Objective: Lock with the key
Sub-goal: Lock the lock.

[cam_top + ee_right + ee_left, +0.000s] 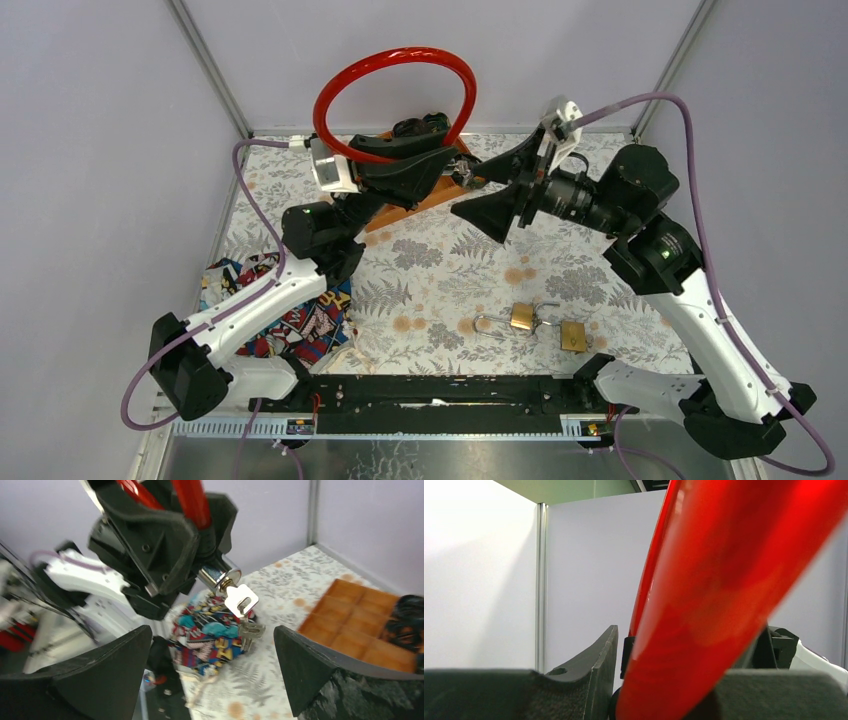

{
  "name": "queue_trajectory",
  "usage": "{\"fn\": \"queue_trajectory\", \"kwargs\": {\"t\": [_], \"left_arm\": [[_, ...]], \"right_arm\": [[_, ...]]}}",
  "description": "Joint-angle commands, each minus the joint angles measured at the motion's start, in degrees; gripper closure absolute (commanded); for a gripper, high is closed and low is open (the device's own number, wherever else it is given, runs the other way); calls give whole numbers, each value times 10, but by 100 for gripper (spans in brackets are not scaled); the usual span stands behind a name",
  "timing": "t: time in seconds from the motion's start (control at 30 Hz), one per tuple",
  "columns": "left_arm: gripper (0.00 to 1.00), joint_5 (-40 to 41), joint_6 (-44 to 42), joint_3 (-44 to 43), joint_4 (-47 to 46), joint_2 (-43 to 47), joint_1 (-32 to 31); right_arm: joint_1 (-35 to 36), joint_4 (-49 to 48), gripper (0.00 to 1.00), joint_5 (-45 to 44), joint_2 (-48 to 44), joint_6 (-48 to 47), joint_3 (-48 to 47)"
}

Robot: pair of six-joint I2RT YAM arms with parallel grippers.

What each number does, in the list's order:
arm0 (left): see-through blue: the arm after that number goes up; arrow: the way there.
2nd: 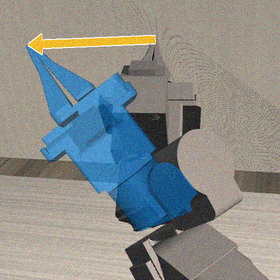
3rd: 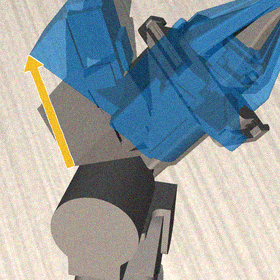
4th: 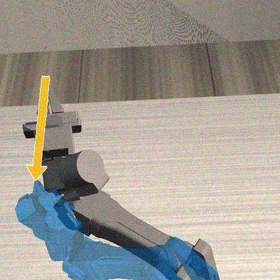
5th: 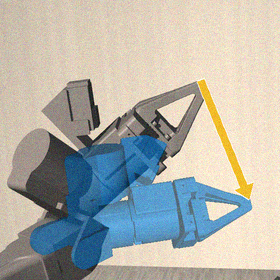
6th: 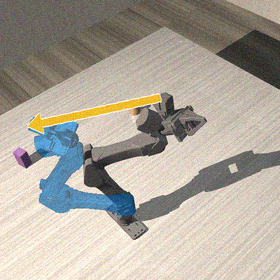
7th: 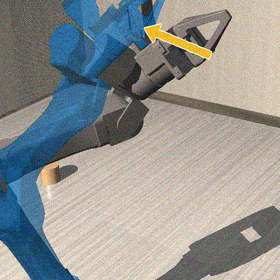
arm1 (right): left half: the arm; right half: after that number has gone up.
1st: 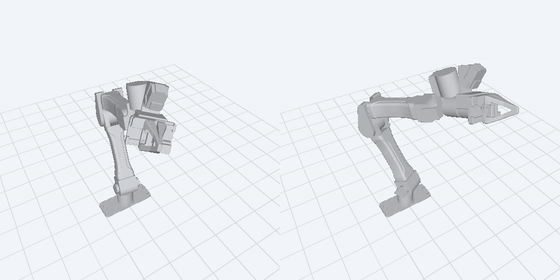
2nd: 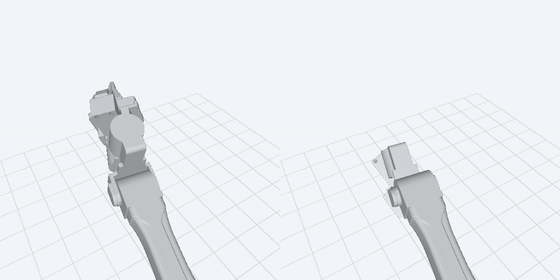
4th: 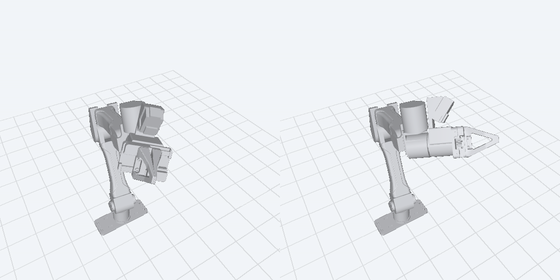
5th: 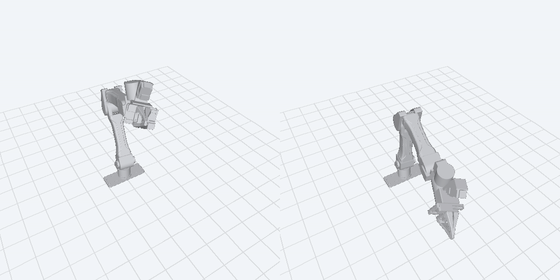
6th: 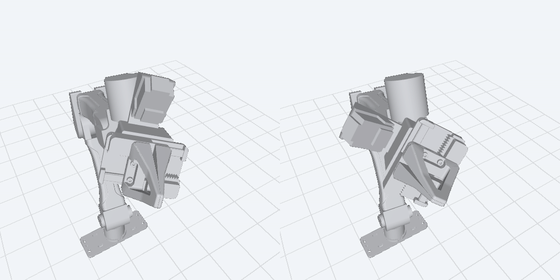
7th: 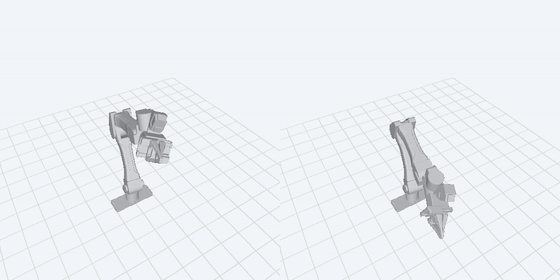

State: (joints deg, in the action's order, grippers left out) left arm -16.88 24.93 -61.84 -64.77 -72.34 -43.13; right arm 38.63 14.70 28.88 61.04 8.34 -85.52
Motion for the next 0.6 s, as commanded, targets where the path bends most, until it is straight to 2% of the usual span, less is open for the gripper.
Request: {"fn": "queue_trajectory", "kwargs": {"t": [0.0, 0.07, 0.23, 0.3, 0.43, 0.57], "left_arm": [[100, 20, 6, 2, -49, 24, -4], [100, 21, 13, 5, -52, 25, -4], [100, 25, 34, 8, -54, 30, -5], [100, 27, 39, 8, -54, 31, -4], [100, 35, 42, 8, -49, 31, -2], [100, 31, 44, 8, -54, 28, -3]], "right_arm": [[-44, -115, 1, 66, -18, 228, 6], [-77, -149, 3, 100, -8, 295, 11], [-132, -271, 17, 171, 29, 450, 48], [-136, -319, 22, 197, 40, 480, 55], [-136, -394, 23, 229, 52, 535, 64], [-136, -409, 31, 237, 59, 548, 70]]}}
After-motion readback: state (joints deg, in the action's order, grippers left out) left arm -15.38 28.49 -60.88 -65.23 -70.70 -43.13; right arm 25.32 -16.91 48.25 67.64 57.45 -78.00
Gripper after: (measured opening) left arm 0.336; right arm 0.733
